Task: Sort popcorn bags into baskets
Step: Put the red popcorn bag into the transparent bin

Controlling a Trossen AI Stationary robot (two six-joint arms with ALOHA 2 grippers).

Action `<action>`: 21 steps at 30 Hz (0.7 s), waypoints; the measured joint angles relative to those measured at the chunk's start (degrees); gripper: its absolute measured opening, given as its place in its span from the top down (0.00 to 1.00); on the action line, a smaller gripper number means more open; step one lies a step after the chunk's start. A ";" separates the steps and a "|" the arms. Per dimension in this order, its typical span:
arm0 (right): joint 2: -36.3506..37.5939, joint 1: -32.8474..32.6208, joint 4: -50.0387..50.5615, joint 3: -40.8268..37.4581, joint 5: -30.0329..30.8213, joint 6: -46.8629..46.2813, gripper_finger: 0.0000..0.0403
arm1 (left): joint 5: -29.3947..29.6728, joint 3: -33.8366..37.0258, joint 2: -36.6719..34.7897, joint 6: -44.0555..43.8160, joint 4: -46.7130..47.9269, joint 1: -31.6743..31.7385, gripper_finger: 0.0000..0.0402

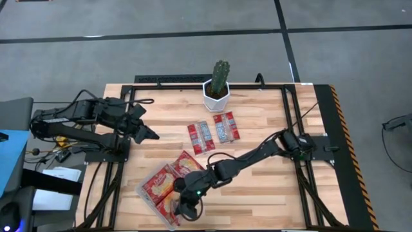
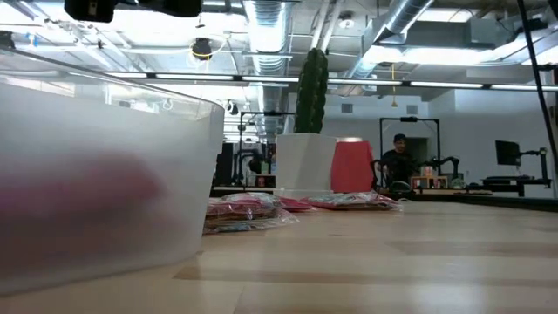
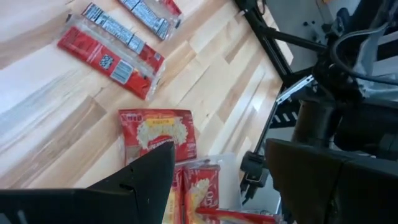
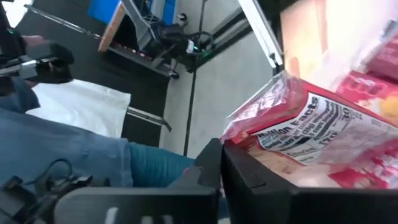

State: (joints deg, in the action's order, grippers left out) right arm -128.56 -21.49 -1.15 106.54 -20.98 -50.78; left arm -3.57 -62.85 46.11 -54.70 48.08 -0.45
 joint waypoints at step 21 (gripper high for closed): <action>4.35 0.97 31.84 -0.24 10.28 7.75 0.89 | 6.08 0.00 0.11 1.24 3.51 -0.02 0.40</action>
State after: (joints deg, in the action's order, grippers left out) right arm -124.20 -20.52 30.68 106.30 -10.70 -43.03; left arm 2.51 -62.85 46.22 -53.45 51.59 -0.47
